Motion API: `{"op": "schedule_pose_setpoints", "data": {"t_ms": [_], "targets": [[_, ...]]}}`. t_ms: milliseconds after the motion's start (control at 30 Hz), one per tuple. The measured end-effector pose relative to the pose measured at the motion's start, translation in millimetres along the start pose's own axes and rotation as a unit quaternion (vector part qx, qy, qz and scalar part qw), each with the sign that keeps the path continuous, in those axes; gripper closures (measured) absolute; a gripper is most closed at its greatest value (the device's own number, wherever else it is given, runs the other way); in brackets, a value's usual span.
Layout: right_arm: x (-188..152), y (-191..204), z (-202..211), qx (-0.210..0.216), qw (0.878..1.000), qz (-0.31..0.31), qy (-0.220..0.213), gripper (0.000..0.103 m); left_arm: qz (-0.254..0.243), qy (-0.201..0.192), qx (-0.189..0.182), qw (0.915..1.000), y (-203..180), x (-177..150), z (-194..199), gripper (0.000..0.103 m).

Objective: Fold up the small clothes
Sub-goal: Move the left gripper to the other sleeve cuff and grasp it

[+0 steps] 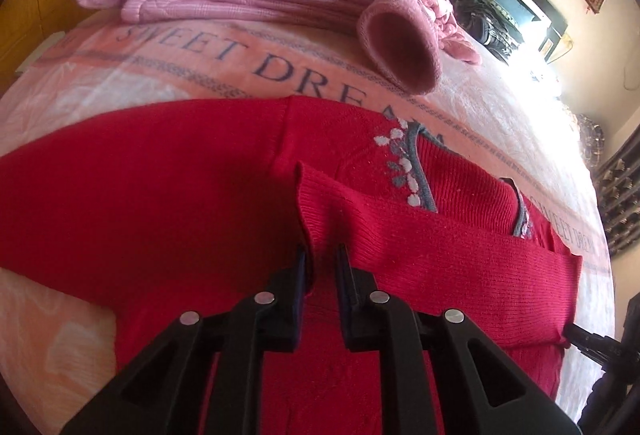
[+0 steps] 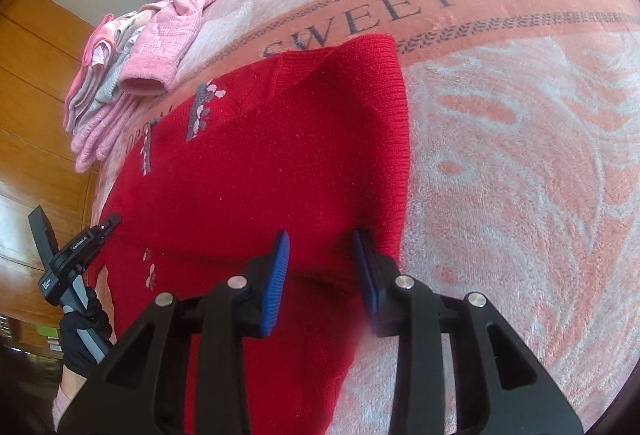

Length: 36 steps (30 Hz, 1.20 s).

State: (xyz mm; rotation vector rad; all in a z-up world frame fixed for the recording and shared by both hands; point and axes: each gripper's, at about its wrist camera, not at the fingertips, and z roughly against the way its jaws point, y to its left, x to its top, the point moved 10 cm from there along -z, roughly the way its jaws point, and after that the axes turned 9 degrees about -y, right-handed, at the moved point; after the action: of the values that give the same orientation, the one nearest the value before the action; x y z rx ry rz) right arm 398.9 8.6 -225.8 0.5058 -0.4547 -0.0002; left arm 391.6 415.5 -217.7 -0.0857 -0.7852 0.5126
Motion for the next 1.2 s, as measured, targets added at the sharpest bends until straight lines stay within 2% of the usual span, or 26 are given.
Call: {"op": "schedule_pose_setpoints", "data": {"t_ms": [100,200,300,400,467,533,600,700,867,1000,1133,1200], "targets": [[8,13,12,0.028,1.000,0.000,-0.015,0.067,0.016,-0.039,-0.017,0.9990,0,25,27,0.070],[16,30,21,0.043,0.999,0.010,-0.030,0.062,0.005,-0.050,-0.042,0.9978,-23,31,39,0.064],[12,40,13,0.037,0.999,0.024,-0.023,0.062,-0.014,-0.024,-0.061,0.9978,-47,15,28,0.060],[-2,33,-5,0.009,1.000,0.029,0.002,0.062,-0.026,0.013,-0.043,0.9987,-49,-11,1,0.060],[-13,23,-18,0.002,1.000,0.021,0.018,0.064,-0.021,0.058,-0.030,0.9977,-40,-35,-21,0.060],[-14,22,-19,0.005,1.000,0.025,0.010,0.063,-0.031,0.039,-0.037,0.9980,-38,-36,-21,0.060],[-13,24,-16,0.001,0.999,0.032,0.012,0.062,-0.041,0.046,-0.038,0.9974,-40,-34,-18,0.059],[-9,36,-7,0.015,0.999,0.035,-0.003,0.058,-0.003,0.040,-0.048,0.9981,-29,-27,-3,0.047],[-13,67,3,0.038,0.998,0.054,-0.005,0.056,0.038,0.031,-0.017,0.9986,30,-15,26,0.042],[-28,91,-1,0.050,0.995,0.082,0.008,0.055,0.083,0.018,0.028,0.9960,110,-15,61,0.040],[-48,115,-13,0.060,0.993,0.101,0.031,0.055,0.142,-0.009,0.066,0.9875,195,-23,99,0.040],[-55,124,-18,0.058,0.991,0.113,0.038,0.055,0.186,-0.025,0.074,0.9794,238,-27,115,0.040]]}}
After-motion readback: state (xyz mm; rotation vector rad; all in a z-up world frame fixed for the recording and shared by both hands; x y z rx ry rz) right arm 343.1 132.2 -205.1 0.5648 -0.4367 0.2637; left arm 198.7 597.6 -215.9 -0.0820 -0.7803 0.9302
